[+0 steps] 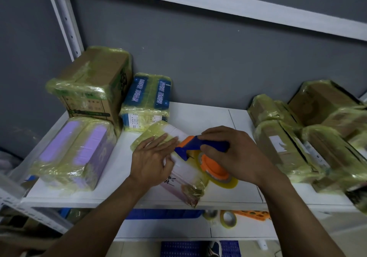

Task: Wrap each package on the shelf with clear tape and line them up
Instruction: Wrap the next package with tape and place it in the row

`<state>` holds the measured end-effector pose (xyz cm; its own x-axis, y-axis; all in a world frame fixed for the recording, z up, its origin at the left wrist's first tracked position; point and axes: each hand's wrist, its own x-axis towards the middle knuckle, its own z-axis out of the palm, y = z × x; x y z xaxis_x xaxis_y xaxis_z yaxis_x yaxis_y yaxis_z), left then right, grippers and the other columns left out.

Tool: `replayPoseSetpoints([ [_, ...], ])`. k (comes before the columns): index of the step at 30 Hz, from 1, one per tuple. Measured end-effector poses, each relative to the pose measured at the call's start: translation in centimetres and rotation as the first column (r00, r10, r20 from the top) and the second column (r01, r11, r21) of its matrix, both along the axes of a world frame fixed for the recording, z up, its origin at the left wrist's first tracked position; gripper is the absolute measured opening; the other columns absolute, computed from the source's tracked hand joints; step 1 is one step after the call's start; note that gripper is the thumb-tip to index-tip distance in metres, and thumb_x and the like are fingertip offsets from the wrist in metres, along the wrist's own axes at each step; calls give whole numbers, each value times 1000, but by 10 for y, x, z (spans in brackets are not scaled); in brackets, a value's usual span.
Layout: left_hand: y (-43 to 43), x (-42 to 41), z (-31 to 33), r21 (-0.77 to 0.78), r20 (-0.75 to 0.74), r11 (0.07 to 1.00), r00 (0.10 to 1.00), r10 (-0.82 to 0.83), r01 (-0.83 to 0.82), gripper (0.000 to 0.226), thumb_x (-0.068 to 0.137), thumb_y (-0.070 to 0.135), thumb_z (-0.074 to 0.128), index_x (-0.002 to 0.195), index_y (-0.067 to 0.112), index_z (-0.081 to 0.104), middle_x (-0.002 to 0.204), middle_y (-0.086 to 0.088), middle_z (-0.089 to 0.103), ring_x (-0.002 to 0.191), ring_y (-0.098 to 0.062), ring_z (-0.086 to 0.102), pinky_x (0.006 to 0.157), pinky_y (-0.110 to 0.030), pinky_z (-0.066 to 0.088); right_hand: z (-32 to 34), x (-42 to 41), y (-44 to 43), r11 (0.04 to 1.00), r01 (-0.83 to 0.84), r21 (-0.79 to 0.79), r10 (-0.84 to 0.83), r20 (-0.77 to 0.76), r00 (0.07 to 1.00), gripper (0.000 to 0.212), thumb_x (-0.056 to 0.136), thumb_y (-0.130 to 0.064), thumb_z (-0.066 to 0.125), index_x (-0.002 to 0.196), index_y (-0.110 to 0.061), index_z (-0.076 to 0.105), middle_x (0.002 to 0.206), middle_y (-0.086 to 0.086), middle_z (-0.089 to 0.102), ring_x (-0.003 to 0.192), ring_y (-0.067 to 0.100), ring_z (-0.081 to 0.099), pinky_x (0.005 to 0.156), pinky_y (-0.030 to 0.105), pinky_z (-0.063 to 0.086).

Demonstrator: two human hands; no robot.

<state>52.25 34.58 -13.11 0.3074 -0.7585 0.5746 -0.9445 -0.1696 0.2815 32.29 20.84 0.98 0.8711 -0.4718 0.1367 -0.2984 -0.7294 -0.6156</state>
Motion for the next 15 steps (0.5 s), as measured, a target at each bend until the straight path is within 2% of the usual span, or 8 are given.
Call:
replayPoseSetpoints([
  [7,-1,2,-1,25,-14,999,1000,-19,20,44,89,30,48,126,24,72,135,10,63,134,-11,54,110,-37,43,-3,-15,1,995,39,88,-39,-2,999,21,93,-37,73,111,-46,75,126,-31,61,118,-4,58,99,29,55],
  [11,-2,2,-1,26,-20,999,1000,-25,25,44,90,30,47,125,24,73,135,11,63,134,-11,53,110,-38,43,-8,-23,4,995,46,83,-47,8,999,21,92,-37,73,111,-45,76,127,-33,60,118,-6,57,97,25,55],
  [15,-1,3,-2,5,-25,1000,999,-30,30,44,89,29,47,123,24,74,135,10,63,133,-11,54,110,-36,43,-10,-29,4,995,37,98,-39,20,999,21,92,-36,73,111,-44,76,128,-34,59,120,-5,58,98,28,55],
])
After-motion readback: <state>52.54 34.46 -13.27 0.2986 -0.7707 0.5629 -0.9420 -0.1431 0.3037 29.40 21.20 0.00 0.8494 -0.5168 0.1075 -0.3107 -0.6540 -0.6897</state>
